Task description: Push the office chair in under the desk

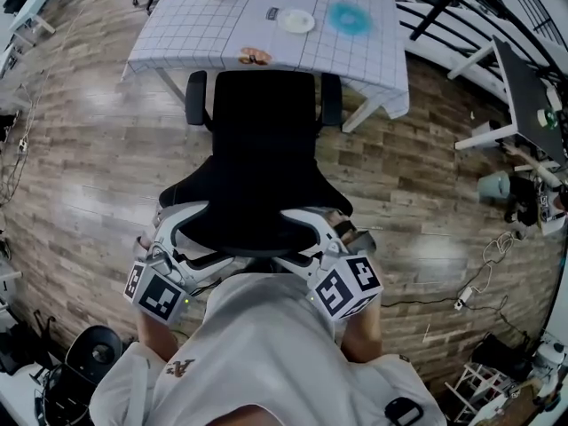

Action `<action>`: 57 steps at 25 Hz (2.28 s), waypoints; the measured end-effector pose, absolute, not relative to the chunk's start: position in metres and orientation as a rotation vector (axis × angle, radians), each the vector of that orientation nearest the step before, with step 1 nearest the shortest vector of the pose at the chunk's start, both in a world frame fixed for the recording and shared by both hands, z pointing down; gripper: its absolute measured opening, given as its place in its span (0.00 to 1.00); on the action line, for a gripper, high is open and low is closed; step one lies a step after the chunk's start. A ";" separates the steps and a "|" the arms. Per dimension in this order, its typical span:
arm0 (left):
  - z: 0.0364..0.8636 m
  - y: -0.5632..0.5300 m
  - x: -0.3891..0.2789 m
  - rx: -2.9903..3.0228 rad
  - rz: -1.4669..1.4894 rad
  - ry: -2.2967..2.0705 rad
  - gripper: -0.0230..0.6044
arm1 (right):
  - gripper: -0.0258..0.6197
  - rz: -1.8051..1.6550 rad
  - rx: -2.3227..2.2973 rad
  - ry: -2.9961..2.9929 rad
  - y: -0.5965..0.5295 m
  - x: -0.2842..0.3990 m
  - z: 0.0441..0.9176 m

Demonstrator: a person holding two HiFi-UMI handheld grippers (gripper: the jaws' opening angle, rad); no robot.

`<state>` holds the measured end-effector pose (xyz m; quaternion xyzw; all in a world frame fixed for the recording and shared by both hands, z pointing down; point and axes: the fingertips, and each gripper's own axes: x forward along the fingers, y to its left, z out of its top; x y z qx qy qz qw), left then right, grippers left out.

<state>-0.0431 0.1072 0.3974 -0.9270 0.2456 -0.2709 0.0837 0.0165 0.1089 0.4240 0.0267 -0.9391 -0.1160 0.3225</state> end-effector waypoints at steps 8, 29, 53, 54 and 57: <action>0.398 0.095 -0.043 -2.771 -0.812 0.740 0.69 | 0.54 -0.331 0.068 -2.469 0.097 0.016 0.424; 0.399 0.050 -0.080 -2.773 -0.791 0.661 0.69 | 0.54 -0.293 0.126 -2.444 0.054 -0.020 0.427; 0.400 -0.011 -0.101 -2.774 -0.781 0.629 0.71 | 0.54 -0.302 0.163 -2.435 -0.005 -0.041 0.429; 0.400 -0.013 -0.101 -2.773 -0.782 0.631 0.71 | 0.54 -0.307 0.163 -2.435 -0.008 -0.040 0.429; 0.401 -0.019 -0.101 -2.771 -0.788 0.639 0.71 | 0.54 -0.321 0.162 -2.434 -0.014 -0.040 0.430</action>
